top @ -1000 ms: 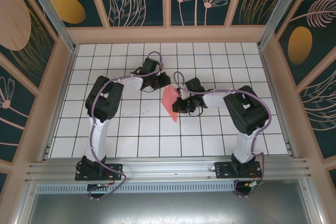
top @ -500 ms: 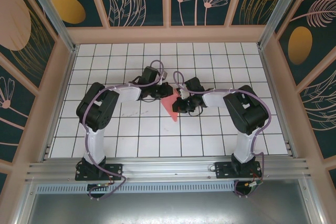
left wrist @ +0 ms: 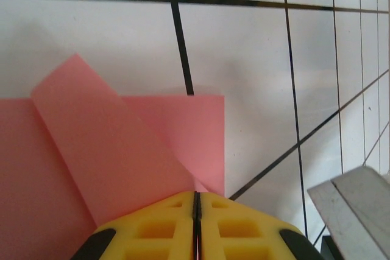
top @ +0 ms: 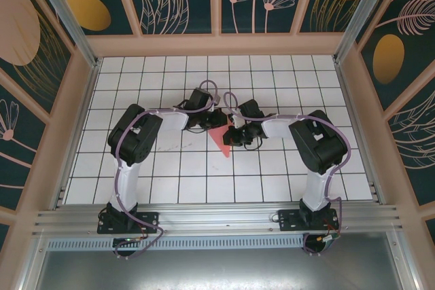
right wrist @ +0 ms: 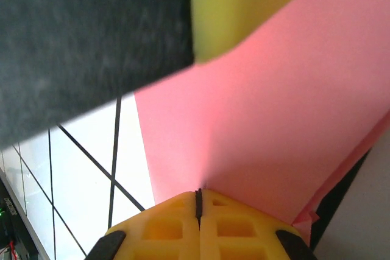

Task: Fold a paper plane with a square sheet of paper (fold left side to right side)
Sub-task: Fourth fold the wing at the center of the table.

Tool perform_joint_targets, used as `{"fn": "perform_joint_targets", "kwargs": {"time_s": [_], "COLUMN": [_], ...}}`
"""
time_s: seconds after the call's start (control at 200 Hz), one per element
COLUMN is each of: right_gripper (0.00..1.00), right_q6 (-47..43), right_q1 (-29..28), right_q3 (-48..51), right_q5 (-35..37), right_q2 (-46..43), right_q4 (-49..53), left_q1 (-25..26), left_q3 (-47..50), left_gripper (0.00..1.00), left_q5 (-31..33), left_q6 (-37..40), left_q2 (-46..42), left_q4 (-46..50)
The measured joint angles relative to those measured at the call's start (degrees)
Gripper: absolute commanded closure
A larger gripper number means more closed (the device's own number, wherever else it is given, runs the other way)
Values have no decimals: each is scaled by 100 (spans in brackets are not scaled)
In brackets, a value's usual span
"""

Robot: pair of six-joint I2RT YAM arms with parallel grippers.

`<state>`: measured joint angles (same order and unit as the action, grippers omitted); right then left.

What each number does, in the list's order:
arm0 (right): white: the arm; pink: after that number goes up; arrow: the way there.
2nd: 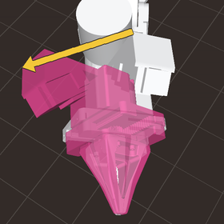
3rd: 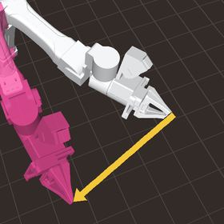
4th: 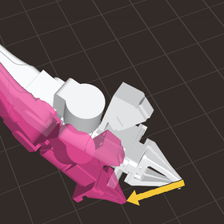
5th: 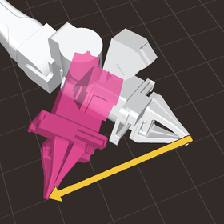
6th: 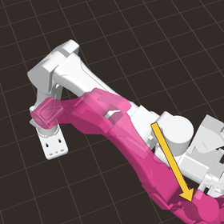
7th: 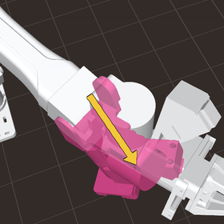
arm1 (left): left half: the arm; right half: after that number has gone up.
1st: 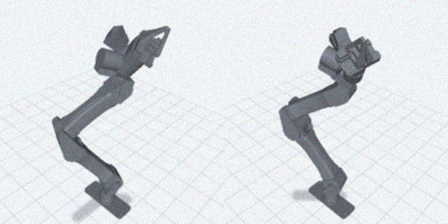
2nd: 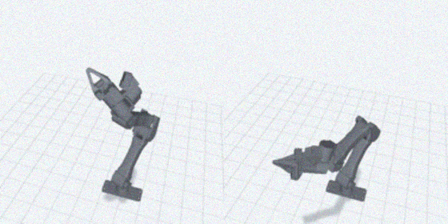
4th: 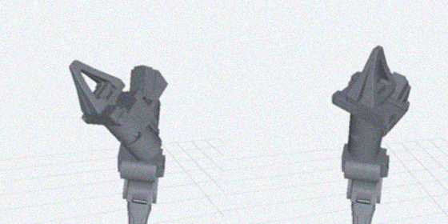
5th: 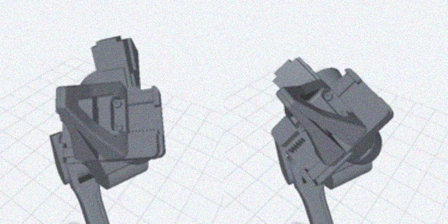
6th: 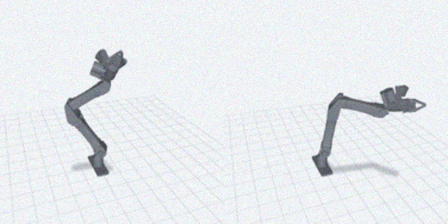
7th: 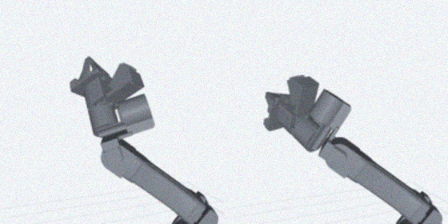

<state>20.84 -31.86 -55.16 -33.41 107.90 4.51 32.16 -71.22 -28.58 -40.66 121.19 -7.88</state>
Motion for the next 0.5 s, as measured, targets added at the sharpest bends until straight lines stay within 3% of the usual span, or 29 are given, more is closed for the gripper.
{"fn": "perform_joint_targets", "kwargs": {"time_s": [0.5], "right_gripper": [100], "right_q6": [-103], "right_q1": [-7], "right_q3": [0], "right_q5": [15], "right_q2": [0], "right_q4": [7], "left_q1": [-61], "left_q3": [-201], "left_gripper": [87], "left_q5": [74], "left_q6": [-7], "left_q2": [179], "left_q4": [125]}}
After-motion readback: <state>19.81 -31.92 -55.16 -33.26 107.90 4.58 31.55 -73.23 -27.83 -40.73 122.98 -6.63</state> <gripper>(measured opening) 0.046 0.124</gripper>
